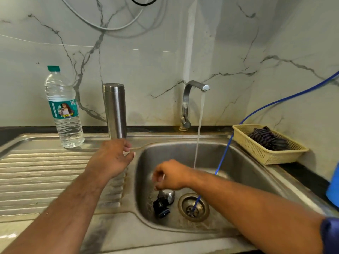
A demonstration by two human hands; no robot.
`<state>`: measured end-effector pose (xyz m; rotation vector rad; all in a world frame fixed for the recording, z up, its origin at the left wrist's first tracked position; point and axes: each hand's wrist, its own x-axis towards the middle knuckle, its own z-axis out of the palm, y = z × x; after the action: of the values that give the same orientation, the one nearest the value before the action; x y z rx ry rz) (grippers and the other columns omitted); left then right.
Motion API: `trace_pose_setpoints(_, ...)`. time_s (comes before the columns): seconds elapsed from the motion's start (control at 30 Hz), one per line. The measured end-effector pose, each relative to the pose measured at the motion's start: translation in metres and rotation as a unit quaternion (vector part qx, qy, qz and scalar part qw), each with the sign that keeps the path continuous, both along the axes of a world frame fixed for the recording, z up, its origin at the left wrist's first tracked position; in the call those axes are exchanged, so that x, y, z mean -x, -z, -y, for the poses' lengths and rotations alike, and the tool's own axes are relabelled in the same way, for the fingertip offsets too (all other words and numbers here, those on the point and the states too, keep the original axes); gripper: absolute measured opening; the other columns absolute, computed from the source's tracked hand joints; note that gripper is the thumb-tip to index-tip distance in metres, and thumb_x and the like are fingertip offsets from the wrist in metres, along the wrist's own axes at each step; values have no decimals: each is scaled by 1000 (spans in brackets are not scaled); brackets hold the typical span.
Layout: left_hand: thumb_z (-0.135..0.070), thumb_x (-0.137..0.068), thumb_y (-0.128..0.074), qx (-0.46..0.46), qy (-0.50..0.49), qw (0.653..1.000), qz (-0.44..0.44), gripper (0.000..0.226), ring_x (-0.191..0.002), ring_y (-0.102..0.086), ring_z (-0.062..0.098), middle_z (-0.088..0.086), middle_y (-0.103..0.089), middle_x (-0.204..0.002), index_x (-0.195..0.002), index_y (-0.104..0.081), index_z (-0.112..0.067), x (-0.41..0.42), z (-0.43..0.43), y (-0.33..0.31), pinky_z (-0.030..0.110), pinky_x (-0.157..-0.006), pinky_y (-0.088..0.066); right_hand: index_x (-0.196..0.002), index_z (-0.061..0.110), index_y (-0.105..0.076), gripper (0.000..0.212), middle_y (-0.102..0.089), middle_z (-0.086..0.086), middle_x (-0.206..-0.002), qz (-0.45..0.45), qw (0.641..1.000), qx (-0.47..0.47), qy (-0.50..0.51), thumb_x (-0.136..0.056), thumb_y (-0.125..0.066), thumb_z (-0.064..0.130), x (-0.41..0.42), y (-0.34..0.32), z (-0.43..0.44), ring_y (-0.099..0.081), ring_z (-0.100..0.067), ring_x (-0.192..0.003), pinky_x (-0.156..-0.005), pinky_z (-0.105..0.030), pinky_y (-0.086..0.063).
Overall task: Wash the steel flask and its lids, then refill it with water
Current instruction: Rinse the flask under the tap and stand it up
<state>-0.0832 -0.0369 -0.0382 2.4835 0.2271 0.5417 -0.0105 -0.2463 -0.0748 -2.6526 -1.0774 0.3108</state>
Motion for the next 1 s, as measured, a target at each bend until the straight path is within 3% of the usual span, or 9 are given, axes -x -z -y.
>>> trace_pose_setpoints(0.17, -34, -91, -74, -20, 64, 998, 2, 25, -97, -63, 3, -18, -64, -101, -114, -65, -32, 2, 22, 1, 33, -93, -54, -139, 21, -58, 59, -65, -6, -130, 45, 989, 119, -78, -84, -80, 24, 3, 29, 4, -60, -27, -115, -95, -37, -50)
trace_pose_setpoints(0.27, -35, -90, -75, -36, 99, 994, 11, 29, -98, -62, -2, -16, -67, -107, -117, -67, -30, 1, 27, 3, 21, -85, -49, -147, 19, -51, 74, -63, -10, -134, 45, 975, 178, -128, -81, -84, 15, 2, 43, 2, -59, -31, -118, -98, -39, -48)
trace_pose_setpoints(0.4, -39, -89, -75, -52, 128, 990, 11, 33, -98, -61, -7, -18, -68, -107, -120, -67, -32, 1, 27, 6, 11, -80, -44, -147, 17, -53, 73, -57, -13, -136, 23, 961, 233, -148, -80, -83, 5, 0, 53, -1, -58, -33, -120, -97, -41, -48)
trace_pose_setpoints(0.47, -40, -89, -75, -52, 133, 990, 4, 33, -98, -62, -7, -19, -68, -106, -121, -67, -34, 1, 28, 6, 10, -79, -44, -139, 14, -59, 63, -60, -14, -131, 10, 951, 268, -152, -81, -83, 7, 2, 53, -1, -59, -33, -116, -91, -40, -49)
trace_pose_setpoints(0.6, -43, -90, -74, -56, 141, 988, 4, 32, -98, -61, -8, -21, -67, -106, -120, -66, -36, 3, 31, 4, 8, -76, -42, -119, 10, -69, 44, -65, -5, -102, -2, 943, 302, -138, -81, -86, 23, 5, 42, 1, -58, -22, -83, -59, -26, -42)
trace_pose_setpoints(0.7, -43, -90, -73, -55, 140, 989, 7, 32, -99, -60, -10, -22, -66, -107, -120, -64, -38, 5, 32, 3, 8, -77, -42, -116, 11, -72, 43, -66, -3, -95, -4, 963, 250, -96, -80, -86, 31, 2, 19, 13, -56, -19, -73, -54, -23, -36)
trace_pose_setpoints(0.8, -45, -89, -73, -55, 136, 989, 4, 33, -98, -61, -10, -24, -66, -106, -120, -63, -41, 6, 31, 4, 8, -78, -44, -120, 19, -68, 54, -70, -5, -107, 7, 990, 143, 13, -76, -86, 46, -8, -12, 39, -66, -25, -91, -73, -32, -55)
trace_pose_setpoints(0.87, -44, -88, -74, -48, 136, 989, -6, 32, -98, -62, -10, -25, -66, -105, -118, -63, -42, 7, 31, 3, 7, -80, -46, -117, 23, -64, 54, -68, -1, -108, -31, 995, 60, 78, -75, -86, 49, -18, -27, 63, -67, -21, -93, -79, -38, -61)
trace_pose_setpoints(1.0, -37, -89, -76, 3, 124, 992, 4, 25, -97, -64, -10, -22, -70, -103, -111, -66, -43, 5, 46, 0, 12, -86, -51, -106, 24, -66, 42, -70, 2, -98, -50, 958, -156, 234, -78, -85, 49, -34, -25, 111, -70, -14, -85, -67, -30, -62)
